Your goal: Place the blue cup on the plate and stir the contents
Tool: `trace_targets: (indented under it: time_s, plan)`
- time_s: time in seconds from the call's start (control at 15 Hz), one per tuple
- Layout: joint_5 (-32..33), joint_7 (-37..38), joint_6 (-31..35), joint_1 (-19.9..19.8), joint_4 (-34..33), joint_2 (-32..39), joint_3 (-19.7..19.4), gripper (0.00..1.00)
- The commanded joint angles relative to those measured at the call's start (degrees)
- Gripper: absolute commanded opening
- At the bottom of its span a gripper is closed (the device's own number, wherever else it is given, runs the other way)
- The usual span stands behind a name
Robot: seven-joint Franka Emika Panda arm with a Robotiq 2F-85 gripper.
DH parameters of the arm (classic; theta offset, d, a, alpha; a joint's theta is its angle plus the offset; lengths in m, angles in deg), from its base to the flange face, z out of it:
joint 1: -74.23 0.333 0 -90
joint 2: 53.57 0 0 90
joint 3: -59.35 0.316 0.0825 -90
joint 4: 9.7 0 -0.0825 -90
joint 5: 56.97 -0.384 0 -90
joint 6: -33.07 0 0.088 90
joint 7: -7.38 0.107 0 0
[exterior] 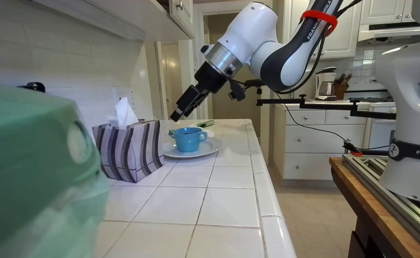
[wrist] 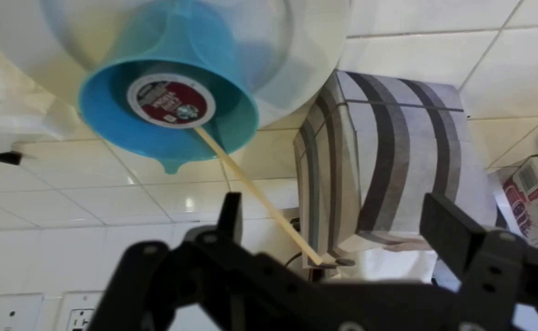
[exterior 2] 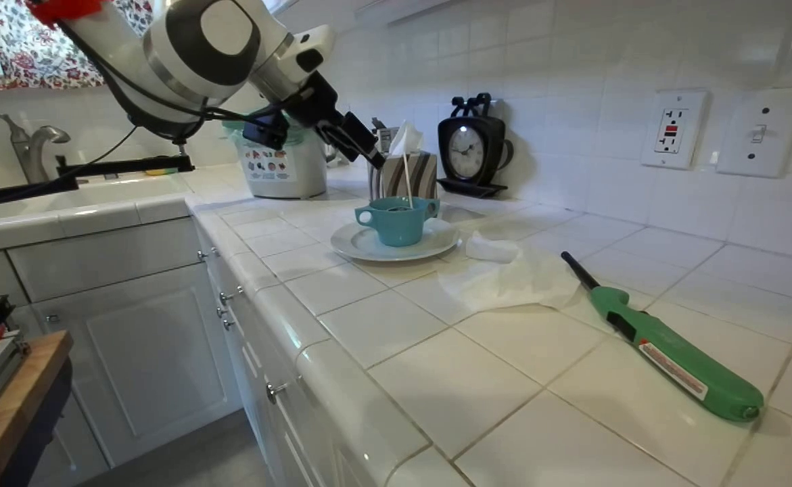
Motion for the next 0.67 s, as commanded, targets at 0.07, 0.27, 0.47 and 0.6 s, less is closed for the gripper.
trace_targets:
  time_s: [0.07,0.27,0.47,0.6]
  plan:
    - [4.40,-2.99,4.81,-5.37,-4.59,4.80,3.89,1.00]
    - [7.95,-2.96,6.27,-8.92,-7.09,6.17,5.97,1.00]
    - [11.33,-2.27,9.01,-13.04,-9.37,8.57,8.30,1.00]
    - [12.23,-2.84,9.64,-18.65,-10.01,9.48,13.57,1.00]
